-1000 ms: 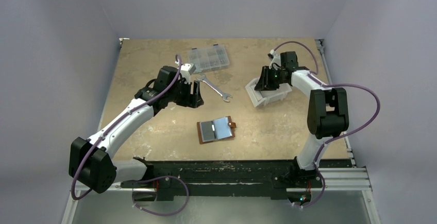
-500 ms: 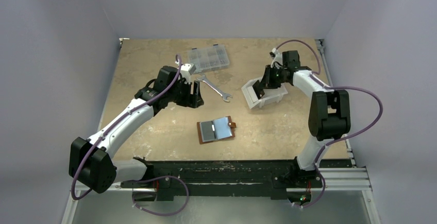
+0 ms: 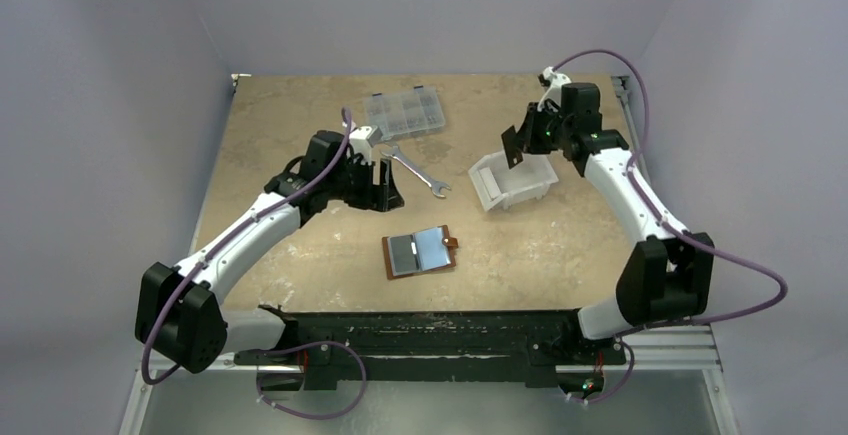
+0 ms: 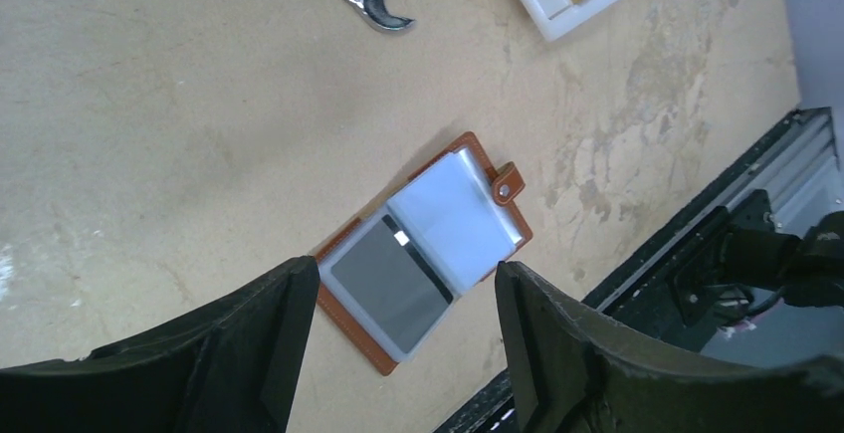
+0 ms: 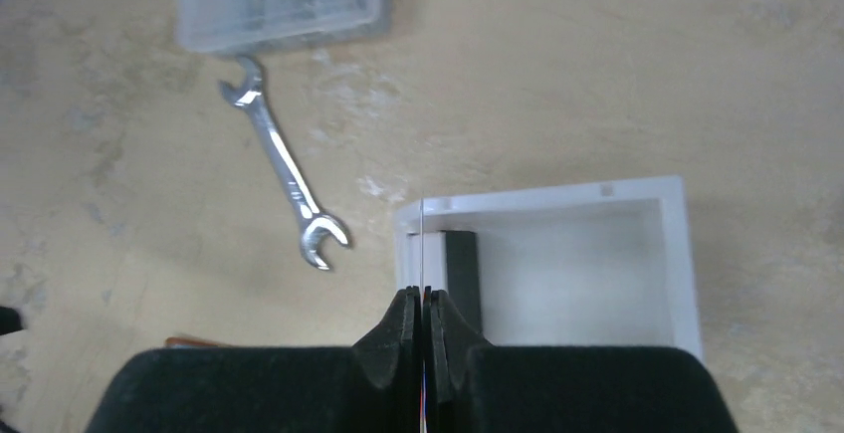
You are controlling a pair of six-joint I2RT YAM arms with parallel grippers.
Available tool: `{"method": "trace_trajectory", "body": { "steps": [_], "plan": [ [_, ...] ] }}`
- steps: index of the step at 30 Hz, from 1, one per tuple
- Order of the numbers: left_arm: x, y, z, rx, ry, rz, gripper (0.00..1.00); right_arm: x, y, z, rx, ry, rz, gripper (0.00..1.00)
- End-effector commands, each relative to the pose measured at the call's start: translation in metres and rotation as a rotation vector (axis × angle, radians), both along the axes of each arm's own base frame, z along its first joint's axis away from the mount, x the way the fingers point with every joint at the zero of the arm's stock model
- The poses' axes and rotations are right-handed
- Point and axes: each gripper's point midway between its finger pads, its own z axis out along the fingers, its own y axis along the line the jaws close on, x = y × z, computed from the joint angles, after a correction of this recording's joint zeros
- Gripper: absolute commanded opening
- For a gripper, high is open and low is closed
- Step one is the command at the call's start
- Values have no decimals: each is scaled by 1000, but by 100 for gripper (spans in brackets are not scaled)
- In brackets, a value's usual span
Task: Put the credit cards into the card holder
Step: Pick up the credit card from the storage box.
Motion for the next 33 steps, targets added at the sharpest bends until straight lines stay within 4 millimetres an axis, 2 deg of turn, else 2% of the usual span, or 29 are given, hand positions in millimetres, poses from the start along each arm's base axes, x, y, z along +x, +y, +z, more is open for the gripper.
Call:
{"method": "trace_trajectory", "body": {
  "steps": [1,3,6,9,12,16,23,30,33],
  "plan": [
    [-11,-26,13,-199,38,-48,71,-24,48,25,57,-53,80,0],
    [-19,-36,18,-285,64,-70,71,-43,83,33,157,-56,167,0],
    [-29,-49,37,-440,65,-107,72,-79,130,41,362,-30,297,0],
    [-39,-56,56,-573,38,-137,74,-109,164,54,542,-19,383,0],
    [-47,-57,66,-654,36,-133,75,-137,187,63,699,10,442,0],
    [-54,-56,71,-728,52,-111,75,-157,192,83,866,-11,468,0],
    [-59,-52,71,-749,68,-58,75,-172,190,98,1005,-25,469,0],
    [-70,-57,97,-903,32,-110,64,-183,196,102,1083,-6,504,0],
    [-72,-59,97,-915,37,-112,58,-184,197,99,1094,1,504,0]
  ]
}}
